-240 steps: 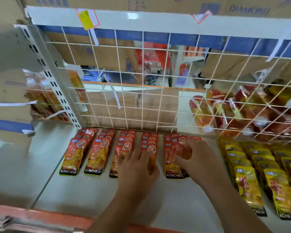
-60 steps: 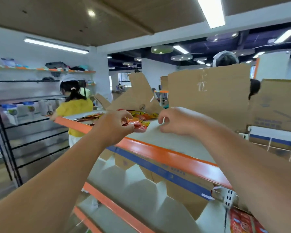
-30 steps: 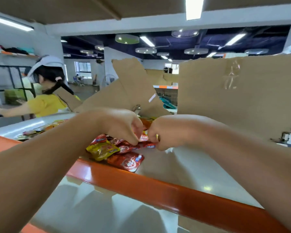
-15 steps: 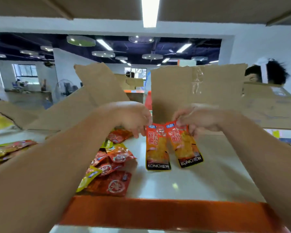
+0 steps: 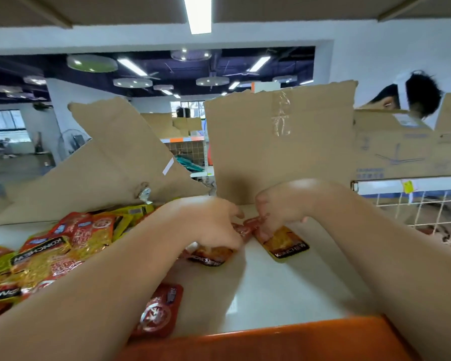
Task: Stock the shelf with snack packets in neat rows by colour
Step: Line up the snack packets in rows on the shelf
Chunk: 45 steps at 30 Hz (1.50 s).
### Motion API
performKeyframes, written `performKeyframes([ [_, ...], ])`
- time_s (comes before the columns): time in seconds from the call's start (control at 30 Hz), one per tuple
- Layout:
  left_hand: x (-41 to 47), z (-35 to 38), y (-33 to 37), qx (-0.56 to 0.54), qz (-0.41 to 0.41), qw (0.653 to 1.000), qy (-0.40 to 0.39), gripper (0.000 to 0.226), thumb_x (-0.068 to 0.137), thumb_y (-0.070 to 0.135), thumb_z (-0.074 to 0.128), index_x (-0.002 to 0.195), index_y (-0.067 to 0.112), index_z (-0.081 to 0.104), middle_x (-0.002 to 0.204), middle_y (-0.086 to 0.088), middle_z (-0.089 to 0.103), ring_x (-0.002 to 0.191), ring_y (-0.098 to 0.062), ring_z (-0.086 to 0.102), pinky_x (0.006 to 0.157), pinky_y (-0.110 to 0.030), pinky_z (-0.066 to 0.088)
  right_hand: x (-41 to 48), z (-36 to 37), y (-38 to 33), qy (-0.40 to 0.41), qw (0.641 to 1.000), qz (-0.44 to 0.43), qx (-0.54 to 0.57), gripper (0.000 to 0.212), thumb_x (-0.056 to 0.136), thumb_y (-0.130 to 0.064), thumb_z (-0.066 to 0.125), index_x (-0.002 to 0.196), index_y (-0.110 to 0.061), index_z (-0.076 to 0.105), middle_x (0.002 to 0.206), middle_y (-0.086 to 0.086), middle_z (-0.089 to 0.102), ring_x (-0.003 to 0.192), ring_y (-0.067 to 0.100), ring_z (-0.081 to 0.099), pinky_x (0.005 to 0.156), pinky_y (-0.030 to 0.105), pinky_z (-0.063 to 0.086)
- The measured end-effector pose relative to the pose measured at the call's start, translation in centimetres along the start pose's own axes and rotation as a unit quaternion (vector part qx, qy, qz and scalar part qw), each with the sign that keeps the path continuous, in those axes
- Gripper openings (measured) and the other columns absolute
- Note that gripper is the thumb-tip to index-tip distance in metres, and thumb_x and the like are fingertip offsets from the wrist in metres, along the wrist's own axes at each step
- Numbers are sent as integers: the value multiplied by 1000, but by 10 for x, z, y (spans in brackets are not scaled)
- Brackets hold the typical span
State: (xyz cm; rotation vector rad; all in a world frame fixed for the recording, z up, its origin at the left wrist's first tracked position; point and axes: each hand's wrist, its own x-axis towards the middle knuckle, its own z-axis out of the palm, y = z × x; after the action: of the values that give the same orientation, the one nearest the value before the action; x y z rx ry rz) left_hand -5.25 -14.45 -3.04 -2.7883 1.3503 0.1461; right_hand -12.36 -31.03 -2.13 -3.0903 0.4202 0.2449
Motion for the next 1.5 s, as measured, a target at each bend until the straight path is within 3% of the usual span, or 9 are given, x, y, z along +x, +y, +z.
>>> performKeyframes([
  [0.1,-3,-2,-9,-10,-14,1000,-19,80,75,70,70,147,50,42,100,10,69,90,-20,73,85,-31,58,-6,-1,4,-23,999,3,37,54,72,-58,81,110,-26,60,110,4,63,99,22,64,69,30,57],
  [0.37,-9,-8,-12,10,10,1000,-27,68,77,55,77,139,48,49,92,17,53,94,-16,65,69,-26,47,5,3,1,-20,1000,-18,1,50,71,-40,81,111,-43,50,88,-10,57,91,23,65,81,43,58],
  [0.57,-7,-6,-12,-23,46,999,-3,62,81,42,75,136,47,48,90,13,56,73,-4,54,59,-25,42,4,3,17,6,999,-2,44,41,78,-26,74,113,-36,54,77,-9,54,72,19,57,66,32,47],
  [0.7,-6,-2,-11,-46,59,997,16,65,76,41,75,133,54,46,111,9,63,93,-14,64,83,-36,59,-5,-2,26,39,996,14,79,40,80,-24,73,117,-31,59,92,-5,62,84,23,62,71,35,50],
  [0.87,-6,-7,-3,-108,71,988,89,55,60,46,66,112,57,55,101,12,70,84,-12,68,75,-38,62,-41,-14,34,149,979,17,139,44,81,-18,73,122,-27,59,92,-7,55,75,13,55,58,26,41],
  [1.0,-11,-19,21,-140,99,974,146,46,67,39,70,107,58,59,98,21,71,85,-7,71,75,-37,63,-99,-12,65,222,949,11,223,45,78,-21,76,115,-39,59,102,-9,66,89,15,66,73,29,53],
  [1.27,4,-5,185,-202,196,939,199,57,55,57,66,111,62,57,97,20,72,85,-3,68,81,-33,59,-235,41,195,322,878,68,349,37,80,-21,77,105,-41,59,111,-15,65,90,8,68,71,32,61],
  [1.37,6,13,269,-233,219,926,199,48,66,45,77,111,55,62,88,19,68,76,5,63,76,-20,54,-295,72,250,331,872,118,342,35,83,-29,77,106,-43,56,107,-21,61,89,4,66,67,27,56],
  [1.5,6,49,373,-252,272,909,190,63,68,57,74,127,55,54,114,20,67,95,0,65,83,-27,57,-361,120,314,350,858,177,332,33,81,-30,79,100,-41,56,110,-21,58,93,-1,60,77,29,49],
])
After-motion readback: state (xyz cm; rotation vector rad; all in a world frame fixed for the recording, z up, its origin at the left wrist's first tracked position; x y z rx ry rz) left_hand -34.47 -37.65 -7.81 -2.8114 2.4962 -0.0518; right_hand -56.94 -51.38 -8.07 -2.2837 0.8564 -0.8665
